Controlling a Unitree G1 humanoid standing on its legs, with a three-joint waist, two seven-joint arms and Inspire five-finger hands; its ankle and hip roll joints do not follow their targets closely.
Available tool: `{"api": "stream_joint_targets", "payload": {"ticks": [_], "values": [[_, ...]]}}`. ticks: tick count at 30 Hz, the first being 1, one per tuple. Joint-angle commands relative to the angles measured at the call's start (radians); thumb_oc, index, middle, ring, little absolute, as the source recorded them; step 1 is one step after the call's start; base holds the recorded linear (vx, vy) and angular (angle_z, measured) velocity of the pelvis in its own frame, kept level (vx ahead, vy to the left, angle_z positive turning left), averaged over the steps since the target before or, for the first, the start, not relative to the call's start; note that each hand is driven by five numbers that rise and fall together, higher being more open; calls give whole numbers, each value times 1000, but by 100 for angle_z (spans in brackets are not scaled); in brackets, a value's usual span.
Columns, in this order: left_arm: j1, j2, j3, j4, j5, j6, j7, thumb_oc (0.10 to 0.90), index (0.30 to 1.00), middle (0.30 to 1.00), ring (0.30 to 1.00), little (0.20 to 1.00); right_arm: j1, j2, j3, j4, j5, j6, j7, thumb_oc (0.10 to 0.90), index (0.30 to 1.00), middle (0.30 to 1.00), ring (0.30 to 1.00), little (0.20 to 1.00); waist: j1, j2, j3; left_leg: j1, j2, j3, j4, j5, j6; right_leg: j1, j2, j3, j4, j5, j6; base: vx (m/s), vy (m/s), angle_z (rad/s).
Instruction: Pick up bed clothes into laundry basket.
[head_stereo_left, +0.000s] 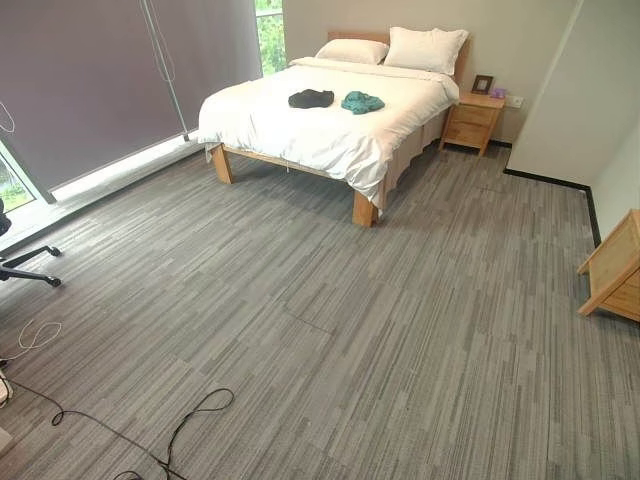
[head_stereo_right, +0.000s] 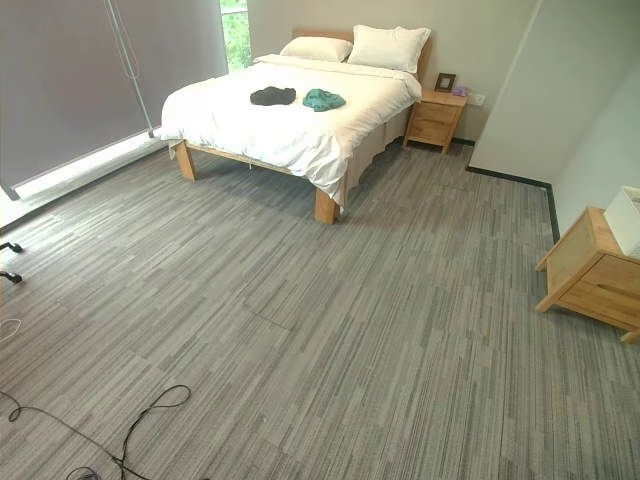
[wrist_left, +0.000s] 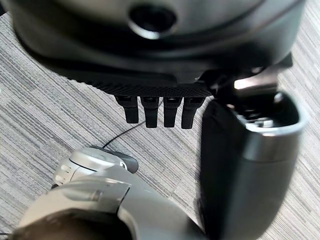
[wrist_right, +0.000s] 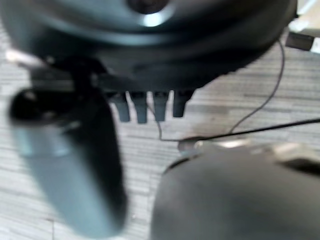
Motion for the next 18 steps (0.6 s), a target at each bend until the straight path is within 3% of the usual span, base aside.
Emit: {"api": "stream_joint_targets", "payload": {"ticks": [1, 4, 8, 10, 14, 18], "values": [[-47, 13, 40, 41, 35, -23, -13, 800, 900, 900, 900, 900, -16, 17, 13, 26, 0, -9, 22, 800, 900, 900, 900, 900, 12, -39, -7, 9, -21, -110, -140, 50, -2, 24, -65, 81, -165, 152, 135, 0, 0, 0], [-48, 20, 37, 47, 44, -28, -9, 800, 900, 900, 900, 900, -19, 17, 8, 46, 3, -2, 24, 800, 900, 900, 900, 900, 16, -39, -12, 11, -24, -112, -141, 47, -1, 27, -68, 78, -164, 151, 137, 0, 0, 0], [-85, 45, 34, 6, -11, -40, -4, 800, 900, 900, 900, 900, -74, 0, -29, -28, 158, -17, 38, 800, 900, 900, 900, 900, 4, -30, -19, 24, -19, -100, -146, 42, -3, 30, -68, 91, -163, 148, 139, 16, 11, 0], [-96, 52, 32, -9, -28, -40, -4, 800, 900, 900, 900, 900, -91, -10, -29, -59, 166, -23, 40, 800, 900, 900, 900, 900, 1, -28, -19, 26, -18, -96, -147, 41, -3, 31, -67, 94, -164, 148, 140, 9, 12, -6], [-145, 92, -2, -214, -136, -58, 12, 800, 900, 900, 900, 900, -177, -67, 2, -247, 134, -55, 11, 800, 900, 900, 900, 900, -10, -15, -17, 26, -16, -88, -145, 43, -6, 26, -64, 101, -162, 151, 142, -17, 16, -17], [-91, 147, -13, -682, -244, -82, 34, 800, 900, 900, 900, 900, -180, -134, 28, -616, 46, -75, -30, 800, 900, 900, 900, 900, -17, -6, -9, 18, -15, -84, -147, 50, -6, 14, -66, 103, -158, 157, 146, -16, 5, -1]]}}
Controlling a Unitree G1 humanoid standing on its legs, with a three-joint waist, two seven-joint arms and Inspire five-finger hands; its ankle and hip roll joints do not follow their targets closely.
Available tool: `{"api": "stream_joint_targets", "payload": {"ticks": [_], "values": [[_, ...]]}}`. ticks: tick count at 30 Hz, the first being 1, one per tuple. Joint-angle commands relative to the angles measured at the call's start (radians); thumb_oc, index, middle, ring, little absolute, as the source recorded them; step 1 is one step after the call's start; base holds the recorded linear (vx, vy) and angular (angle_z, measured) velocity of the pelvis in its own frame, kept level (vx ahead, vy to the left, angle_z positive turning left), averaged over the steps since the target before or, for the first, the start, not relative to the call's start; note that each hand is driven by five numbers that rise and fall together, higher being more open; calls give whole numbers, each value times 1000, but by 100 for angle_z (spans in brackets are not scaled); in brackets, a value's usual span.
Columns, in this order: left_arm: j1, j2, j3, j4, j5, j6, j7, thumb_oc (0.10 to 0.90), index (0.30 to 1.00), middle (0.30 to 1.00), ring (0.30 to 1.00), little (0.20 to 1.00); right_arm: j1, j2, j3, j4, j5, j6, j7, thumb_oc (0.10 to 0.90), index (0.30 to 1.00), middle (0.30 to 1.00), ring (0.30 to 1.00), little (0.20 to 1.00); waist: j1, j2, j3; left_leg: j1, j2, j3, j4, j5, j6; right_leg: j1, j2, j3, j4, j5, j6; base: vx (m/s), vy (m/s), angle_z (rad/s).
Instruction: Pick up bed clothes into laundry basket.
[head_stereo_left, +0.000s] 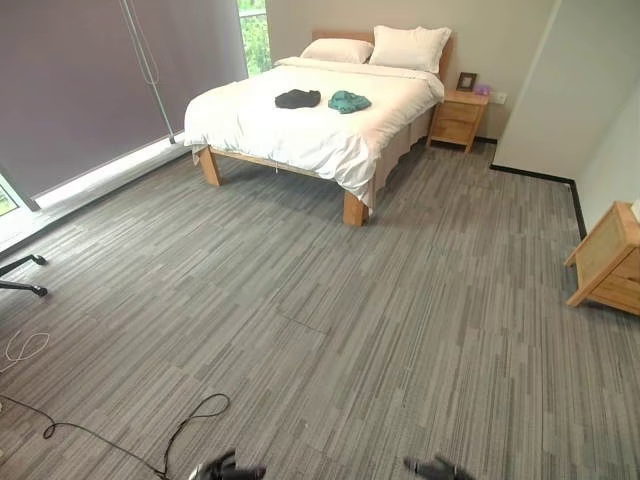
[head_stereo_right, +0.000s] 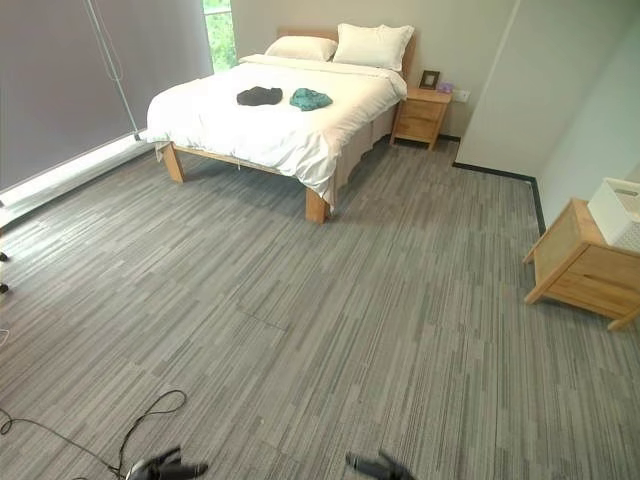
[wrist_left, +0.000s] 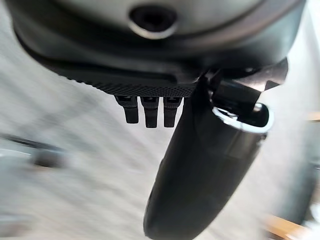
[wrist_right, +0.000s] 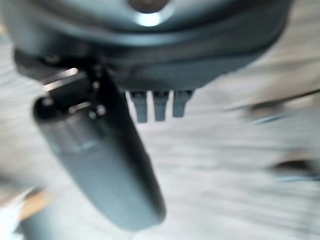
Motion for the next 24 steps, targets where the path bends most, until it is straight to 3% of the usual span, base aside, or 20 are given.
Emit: {"api": "stream_joint_targets", "payload": {"ticks": [1, 3, 8, 20, 24], "values": [[-29, 64, 38, -267, -96, -102, 14, 800, 900, 900, 900, 900, -83, -37, 13, -241, -62, -93, -29, 800, 900, 900, 900, 900, -12, -26, -29, -7, -16, -93, -104, 27, -14, -3, -68, 75, -113, 125, 129, 0, 0, 0], [16, 68, 58, -421, -108, -116, 14, 800, 900, 900, 900, 900, -55, -56, 8, -379, -119, -105, -25, 800, 900, 900, 900, 900, -10, -26, -27, -8, -16, -93, -104, 26, -13, -4, -68, 75, -116, 126, 131, 0, 0, 0], [54, 43, 81, -468, -70, -118, 16, 800, 900, 900, 900, 900, 8, -80, 11, -487, -287, -116, -35, 800, 900, 900, 900, 900, -8, -28, -24, -1, -13, -98, -104, 18, -11, 9, -67, 77, -125, 119, 128, 34, -6, -8], [92, 31, 108, -442, -24, -101, 37, 800, 900, 900, 900, 900, 61, -82, 23, -509, -335, -102, -24, 800, 900, 900, 900, 900, -6, -43, 2, -2, -11, -106, -89, 5, -10, 10, -65, 84, -123, 111, 122, 31, -1, -3], [78, 48, 127, -460, -25, -108, 62, 800, 900, 900, 900, 900, -4, -82, 47, -490, -305, -106, -24, 800, 900, 900, 900, 900, 11, -55, 33, -38, -21, -84, -17, -33, -1, -11, -70, 111, -109, 114, 127, 24, 31, -7]]}}
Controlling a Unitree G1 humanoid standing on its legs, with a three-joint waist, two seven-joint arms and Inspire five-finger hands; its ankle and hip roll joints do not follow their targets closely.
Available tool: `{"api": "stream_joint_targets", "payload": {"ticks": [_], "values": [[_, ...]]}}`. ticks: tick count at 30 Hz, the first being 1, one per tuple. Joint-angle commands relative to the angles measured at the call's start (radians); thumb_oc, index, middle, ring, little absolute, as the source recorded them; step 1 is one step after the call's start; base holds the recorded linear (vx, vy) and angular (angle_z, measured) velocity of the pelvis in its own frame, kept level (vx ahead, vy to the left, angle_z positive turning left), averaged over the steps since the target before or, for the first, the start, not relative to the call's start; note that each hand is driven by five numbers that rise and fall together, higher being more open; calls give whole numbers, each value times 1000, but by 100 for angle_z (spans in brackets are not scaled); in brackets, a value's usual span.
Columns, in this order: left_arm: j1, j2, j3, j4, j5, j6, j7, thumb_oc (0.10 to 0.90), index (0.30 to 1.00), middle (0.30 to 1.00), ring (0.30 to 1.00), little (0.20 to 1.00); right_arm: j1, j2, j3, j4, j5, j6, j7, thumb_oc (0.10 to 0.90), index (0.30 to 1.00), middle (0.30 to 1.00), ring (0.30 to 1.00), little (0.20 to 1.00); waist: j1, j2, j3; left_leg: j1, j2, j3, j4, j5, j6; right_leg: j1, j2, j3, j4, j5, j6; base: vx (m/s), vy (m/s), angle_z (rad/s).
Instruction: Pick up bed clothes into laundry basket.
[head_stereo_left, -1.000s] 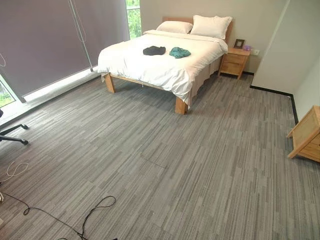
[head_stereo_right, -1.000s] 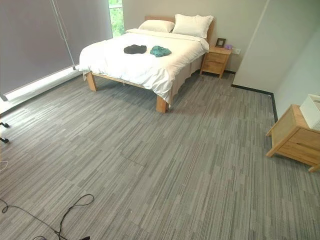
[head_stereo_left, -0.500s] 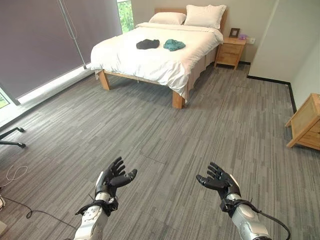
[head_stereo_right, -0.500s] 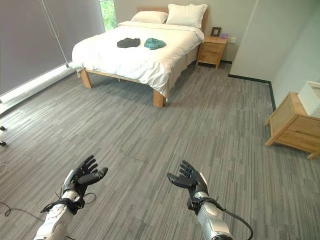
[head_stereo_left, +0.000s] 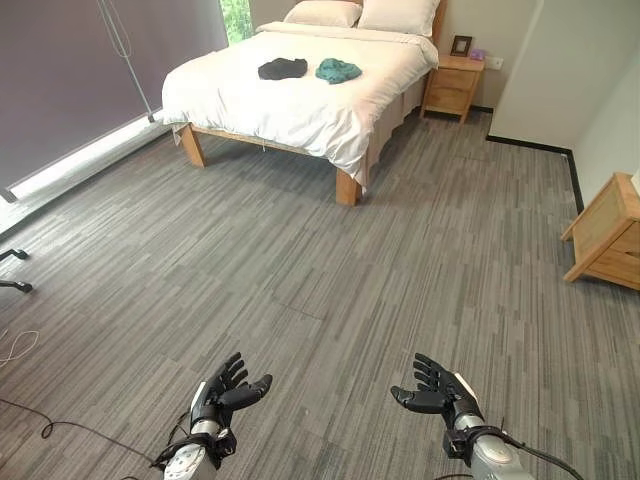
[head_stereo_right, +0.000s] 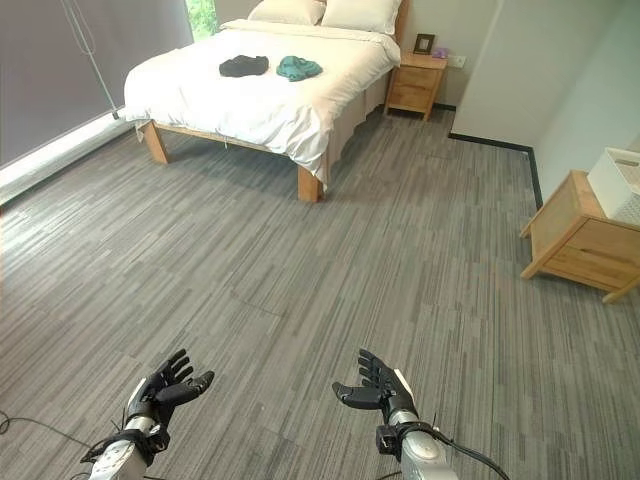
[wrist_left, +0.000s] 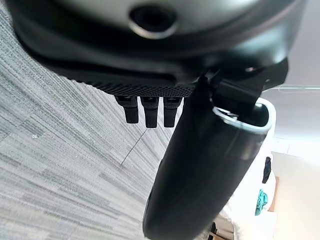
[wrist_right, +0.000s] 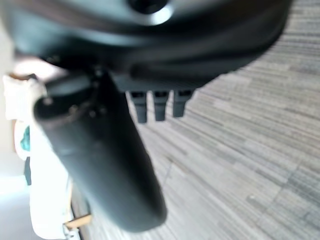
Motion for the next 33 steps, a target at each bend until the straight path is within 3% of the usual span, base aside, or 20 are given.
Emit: {"api": "stream_joint_targets", "payload": {"ticks": [1, 4, 6, 7, 8, 10, 11, 12, 14, 17, 20, 21, 22, 24, 25, 26, 27, 30, 31, 33], "values": [[-85, 59, 63, -59, 36, -82, 20, 800, 900, 900, 900, 900, -119, -37, 23, -91, 11, -83, 1, 800, 900, 900, 900, 900, 28, -50, -19, -99, -20, -77, 87, -63, 8, -101, -73, 84, 81, 24, 114, 26, 79, -22], [-95, 67, 63, -61, 51, -84, 25, 800, 900, 900, 900, 900, -139, -32, 27, -93, 22, -85, 0, 800, 900, 900, 900, 900, 34, -48, -5, -111, -24, -70, 112, -79, 19, -127, -77, 87, 145, 2, 117, 26, 72, -30], [-103, 71, 62, -68, 68, -79, 34, 800, 900, 900, 900, 900, -139, -17, 22, -106, 37, -90, 3, 800, 900, 900, 900, 900, 30, -45, 11, -115, -27, -67, 130, -101, 38, -195, -78, 90, 294, -16, 133, 63, 158, -17], [-107, 78, 58, -79, 86, -71, 41, 800, 900, 900, 900, 900, -134, -5, 26, -126, 33, -91, 4, 800, 900, 900, 900, 900, 18, -45, 38, -109, -33, -62, 149, -117, 57, -295, -80, 100, 497, 109, 162, 45, 126, -10], [-107, 78, 58, -79, 86, -71, 41, 800, 900, 900, 900, 900, -134, -4, 25, -126, 33, -91, 4, 800, 900, 900, 900, 900, 20, -48, 36, -113, -35, -59, 151, -118, 58, -303, -81, 104, 504, 106, 163, 62, 155, -14], [-107, 86, 61, -103, 93, -66, 42, 800, 900, 900, 900, 900, -130, 6, 31, -145, 27, -90, 9, 800, 900, 900, 900, 900, 5, -30, 66, -93, -19, -52, 168, -140, 66, -392, -75, 92, 679, 163, 168, 232, 132, -12], [-106, 94, 64, -112, 114, -63, 43, 800, 900, 900, 900, 900, -126, 14, 33, -151, 10, -78, 15, 800, 900, 900, 900, 900, -10, -26, 76, -43, 4, -51, 171, -160, 62, -463, -133, 24, 668, 158, 161, 536, 57, 1], [-106, 96, 68, -115, 114, -63, 41, 800, 900, 900, 900, 900, -122, 10, 30, -152, 3, -74, 20, 800, 900, 900, 900, 900, -23, -36, 70, -11, 11, -61, 167, -171, 49, -484, -146, 17, 586, 152, 159, 610, -19, 0], [-110, 96, 67, -116, 94, -68, 35, 800, 900, 900, 900, 900, -110, 5, 16, -142, 22, -76, 20, 800, 900, 900, 900, 900, -62, -38, 68, 71, 48, -119, 149, -203, 20, -492, -126, 25, 402, 133, 163, 496, -123, -3], [-125, 98, 63, -103, 85, -71, 28, 800, 900, 900, 900, 900, -100, 3, 14, -139, 28, -72, 13, 800, 900, 900, 900, 900, -96, -45, 63, 130, 84, -159, 121, -205, -19, -503, -131, 38, 215, 167, 188, 444, -110, 15], [-131, 104, 61, -109, 97, -69, 26, 800, 900, 900, 900, 900, -80, 4, 9, -156, 21, -64, 16, 800, 900, 900, 900, 900, -120, -39, 52, 187, 144, -186, 115, -199, -45, -514, -129, 17, 139, 218, 211, 594, -159, 57], [-129, 105, 66, -120, 110, -68, 32, 800, 900, 900, 900, 900, -80, 1, 2, -151, 22, -59, 27, 800, 900, 900, 900, 900, -135, -41, 31, 218, 195, -209, 148, -160, -64, -533, -128, -7, 176, 258, 224, 933, -266, 85], [-122, 113, 64, -124, 133, -53, 35, 800, 900, 900, 900, 900, -62, -6, -8, -157, 20, -53, 32, 800, 900, 900, 900, 900, -133, -42, 2, 212, 220, -223, 189, -96, -84, -527, -123, -28, 227, 202, 197, 924, -266, 105], [-121, 103, 54, -114, 100, -47, 22, 800, 900, 900, 900, 900, -67, -9, 12, -147, 40, -51, 37, 800, 900, 900, 900, 900, -146, -47, -23, 147, 272, -163, 381, 154, -105, -468, -90, -12, 263, 154, 147, 713, -247, 97], [-133, 99, 54, -107, 73, -40, 22, 800, 900, 900, 900, 900, -73, -6, 16, -152, 77, -55, 23, 800, 900, 900, 900, 900, -142, -67, -19, 57, 283, -116, 545, 229, -99, -413, -78, -17, 252, 143, 110, 668, -396, 48], [-146, 100, 50, -112, 53, -43, 14, 800, 900, 900, 900, 900, -80, -7, 18, -160, 102, -61, 29, 800, 900, 900, 900, 900, -127, -99, -1, -76, 246, -113, 709, 238, -70, -368, -78, -13, 237, 126, 80, 519, -456, 19], [-152, 107, 47, -117, 39, -43, 12, 800, 900, 900, 900, 900, -84, -23, 21, -165, 113, -69, 27, 800, 900, 900, 900, 900, -101, -124, 27, -175, 206, -104, 814, 191, -31, -326, -67, 3, 217, 111, 53, 440, -408, -3], [-173, 110, 58, -133, 45, -51, 32, 800, 900, 900, 900, 900, -120, -60, 5, -194, 101, -65, 15, 800, 900, 900, 900, 900, -18, -143, 66, -388, 92, -47, 860, 50, -22, -205, -51, 28, 171, 67, 44, 614, -198, -9], [-163, 108, 77, -159, 51, -59, 43, 800, 900, 900, 900, 900, -147, -68, 2, -216, 113, -72, 26, 800, 900, 900, 900, 900, 27, -133, 61, -440, 64, 30, 651, 23, -27, -133, -34, 15, 138, 38, 48, 862, -12, 10], [-158, 106, 82, -180, 62, -68, 49, 800, 900, 900, 900, 900, -164, -78, 9, -231, 94, -83, 22, 800, 900, 900, 900, 900, 64, -113, 43, -438, 49, 119, 329, 64, -22, -65, -7, 4, 112, -5, 57, 860, 72, -10]]}}
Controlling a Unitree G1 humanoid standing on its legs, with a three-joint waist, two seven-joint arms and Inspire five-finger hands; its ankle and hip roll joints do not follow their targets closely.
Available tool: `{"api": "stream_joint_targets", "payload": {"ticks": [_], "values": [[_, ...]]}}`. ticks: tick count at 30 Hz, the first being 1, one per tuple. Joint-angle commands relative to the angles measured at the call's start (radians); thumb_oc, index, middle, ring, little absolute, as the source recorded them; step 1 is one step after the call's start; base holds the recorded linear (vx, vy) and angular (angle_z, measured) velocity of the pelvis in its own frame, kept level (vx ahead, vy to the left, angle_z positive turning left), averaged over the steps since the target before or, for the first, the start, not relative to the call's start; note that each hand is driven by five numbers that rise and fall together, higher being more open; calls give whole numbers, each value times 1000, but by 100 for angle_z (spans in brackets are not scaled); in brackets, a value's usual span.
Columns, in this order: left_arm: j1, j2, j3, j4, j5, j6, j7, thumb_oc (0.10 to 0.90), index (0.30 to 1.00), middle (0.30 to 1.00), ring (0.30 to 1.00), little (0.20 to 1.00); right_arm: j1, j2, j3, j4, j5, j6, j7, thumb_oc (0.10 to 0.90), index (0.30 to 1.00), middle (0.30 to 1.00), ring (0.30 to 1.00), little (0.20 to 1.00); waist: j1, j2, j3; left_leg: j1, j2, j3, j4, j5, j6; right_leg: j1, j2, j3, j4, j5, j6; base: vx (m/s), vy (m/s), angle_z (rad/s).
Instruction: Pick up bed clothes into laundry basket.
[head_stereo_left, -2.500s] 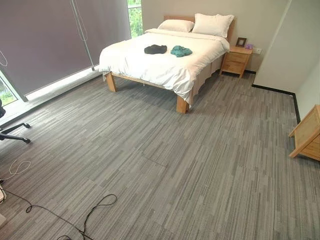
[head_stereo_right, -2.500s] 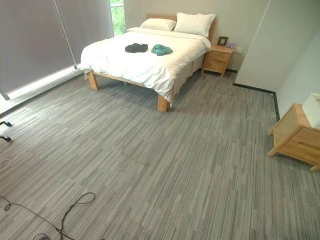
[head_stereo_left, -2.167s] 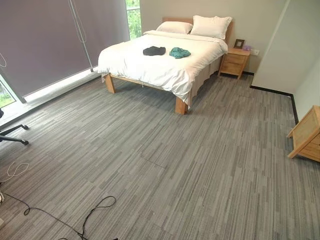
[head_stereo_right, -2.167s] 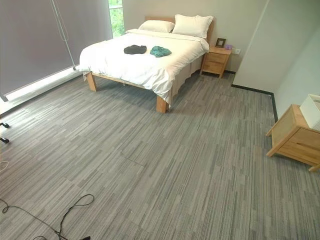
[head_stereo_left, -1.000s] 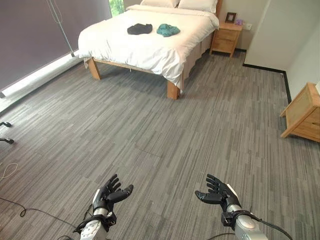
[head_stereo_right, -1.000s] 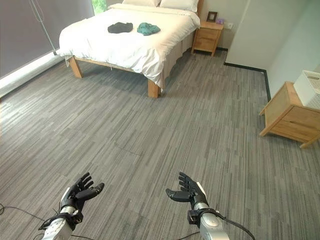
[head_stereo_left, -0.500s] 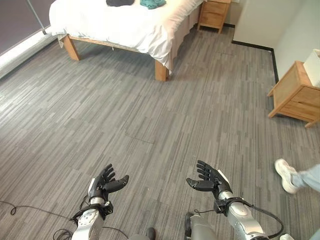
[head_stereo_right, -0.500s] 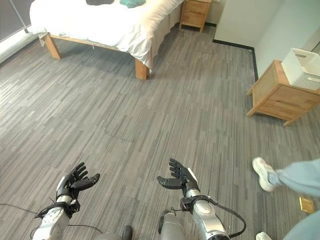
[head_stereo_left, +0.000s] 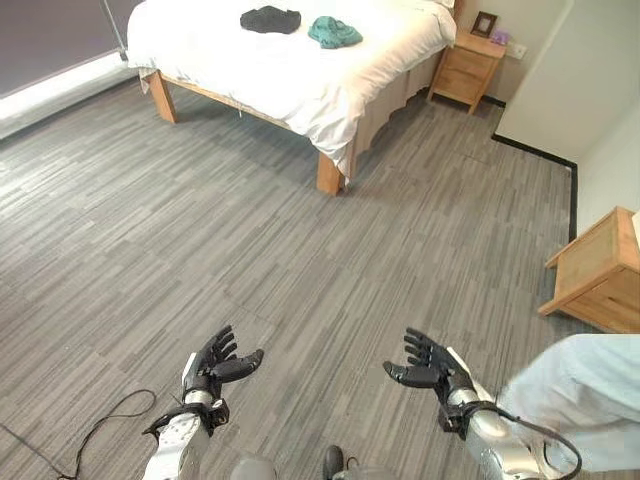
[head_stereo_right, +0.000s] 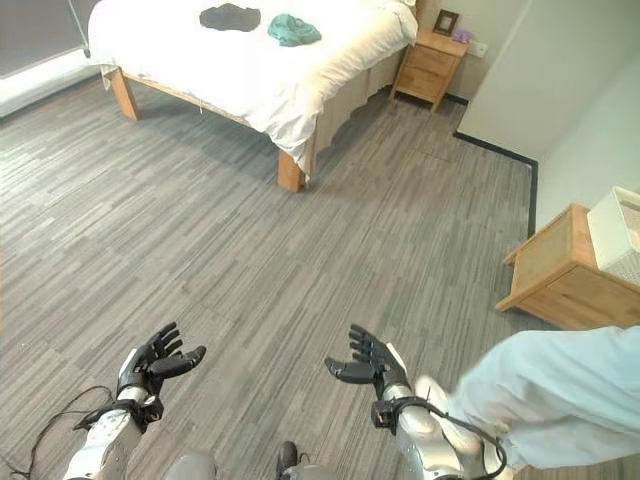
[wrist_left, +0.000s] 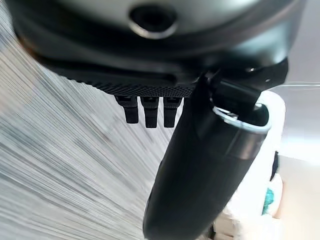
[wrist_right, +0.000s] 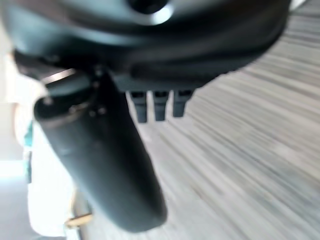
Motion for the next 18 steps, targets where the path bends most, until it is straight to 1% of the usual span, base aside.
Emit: {"api": "stream_joint_targets", "payload": {"ticks": [1, 2, 3, 4, 5, 6, 7, 8, 9, 10, 11, 12, 13, 14, 15, 16, 17, 18], "values": [[-46, 74, 69, -155, 15, -100, 34, 800, 900, 900, 900, 900, -97, -29, 10, -136, 11, -109, 14, 800, 900, 900, 900, 900, 97, 48, -30, 2, -68, 123, -534, 282, 24, 125, 14, 62, -56, -10, 131, 761, 94, -14], [-38, 73, 75, -170, 20, -99, 36, 800, 900, 900, 900, 900, -102, -24, 17, -139, 3, -107, 17, 800, 900, 900, 900, 900, 116, 60, -45, -5, -81, 125, -596, 305, 24, 156, 33, 65, -60, -27, 132, 526, 59, -4], [-35, 73, 75, -172, 20, -98, 37, 800, 900, 900, 900, 900, -101, -23, 18, -140, 3, -107, 17, 800, 900, 900, 900, 900, 116, 56, -41, 9, -87, 128, -611, 311, 25, 164, 27, 66, -61, -30, 133, 723, 109, -17], [-23, 73, 103, -201, 30, -102, 46, 800, 900, 900, 900, 900, -131, -6, 32, -150, -5, -103, 25, 800, 900, 900, 900, 900, 144, 62, -69, -23, -93, 168, -683, 347, 12, 232, 40, 81, -67, -68, 133, 519, 82, -23], [-21, 74, 104, -203, 30, -101, 46, 800, 900, 900, 900, 900, -131, -4, 33, -150, -5, -103, 25, 800, 900, 900, 900, 900, 146, 57, -66, -14, -96, 173, -689, 348, 13, 238, 35, 84, -67, -70, 134, 927, 184, -41], [-7, 80, 129, -218, 33, -100, 53, 800, 900, 900, 900, 900, -148, 22, 44, -152, 3, -91, 39, 800, 900, 900, 900, 900, 165, 47, -84, -21, -88, 206, -635, 370, 18, 272, 18, 98, -37, -61, 143, 682, 179, -44], [4, 91, 152, -227, 30, -101, 54, 800, 900, 900, 900, 900, -144, 45, 48, -159, 14, -85, 52, 800, 900, 900, 900, 900, 174, 23, -99, -8, -94, 219, -622, 342, 43, 280, -4, 110, 0, -56, 163, 841, 263, -60], [10, 94, 148, -223, 42, -100, 53, 800, 900, 900, 900, 900, -132, 60, 54, -165, 9, -86, 56, 800, 900, 900, 900, 900, 174, 4, -108, 0, -106, 210, -604, 324, 69, 265, -34, 107, 79, 3, 199, 577, 255, -50], [13, 102, 149, -218, 67, -94, 53, 800, 900, 900, 900, 900, -122, 75, 64, -161, -1, -83, 63, 800, 900, 900, 900, 900, 182, -10, -111, -1, -115, 206, -570, 307, 83, 223, -52, 111, 236, 139, 246, 483, 276, -47], [9, 115, 149, -220, 80, -86, 52, 800, 900, 900, 900, 900, -117, 81, 59, -157, -10, -79, 66, 800, 900, 900, 900, 900, 174, -7, -97, 31, -116, 195, -546, 270, 98, 184, -64, 111, 388, 274, 288, 306, 195, -38], [8, 115, 149, -220, 80, -86, 52, 800, 900, 900, 900, 900, -118, 81, 59, -157, -10, -79, 66, 800, 900, 900, 900, 900, 177, -4, -99, 29, -110, 197, -545, 270, 97, 181, -60, 115, 387, 278, 287, 571, 353, -31], [0, 123, 161, -213, 69, -88, 61, 800, 900, 900, 900, 900, -118, 105, 66, -147, 12, -75, 68, 800, 900, 900, 900, 900, 147, 36, -72, 139, -95, 178, -556, 216, 117, 79, -91, 74, 580, 343, 283, 641, 378, -4], [3, 123, 175, -216, 59, -94, 65, 800, 900, 900, 900, 900, -110, 120, 71, -153, 23, -78, 74, 800, 900, 900, 900, 900, 129, 53, -63, 193, -90, 169, -563, 188, 128, 25, -113, 43, 637, 346, 275, 899, 490, 20], [9, 126, 190, -224, 54, -93, 62, 800, 900, 900, 900, 900, -110, 122, 71, -159, 5, -75, 79, 800, 900, 900, 900, 900, 116, 68, -61, 245, -86, 153, -584, 168, 138, -36, -140, -4, 669, 308, 261, 681, 305, 57], [12, 124, 194, -227, 49, -94, 62, 800, 900, 900, 900, 900, -105, 114, 68, -168, -7, -67, 80, 800, 900, 900, 900, 900, 95, 77, -53, 285, -80, 132, -595, 162, 139, -88, -154, -30, 668, 274, 249, 691, 224, 55], [11, 122, 195, -230, 42, -98, 61, 800, 900, 900, 900, 900, -100, 109, 62, -171, -7, -67, 79, 800, 900, 900, 900, 900, 75, 83, -51, 324, -78, 115, -608, 161, 134, -128, -161, -53, 635, 243, 241, 679, 138, 64], [8, 118, 191, -236, 32, -101, 58, 800, 900, 900, 900, 900, -95, 108, 52, -171, -2, -69, 78, 800, 900, 900, 900, 900, 51, 89, -50, 363, -71, 91, -625, 156, 126, -164, -171, -97, 565, 212, 233, 745, 64, 52], [11, 113, 188, -239, 23, -104, 51, 800, 900, 900, 900, 900, -89, 108, 41, -169, 4, -71, 77, 800, 900, 900, 900, 900, 37, 84, -49, 403, -74, 73, -630, 144, 114, -185, -185, -130, 458, 202, 235, 705, 5, 67]]}}
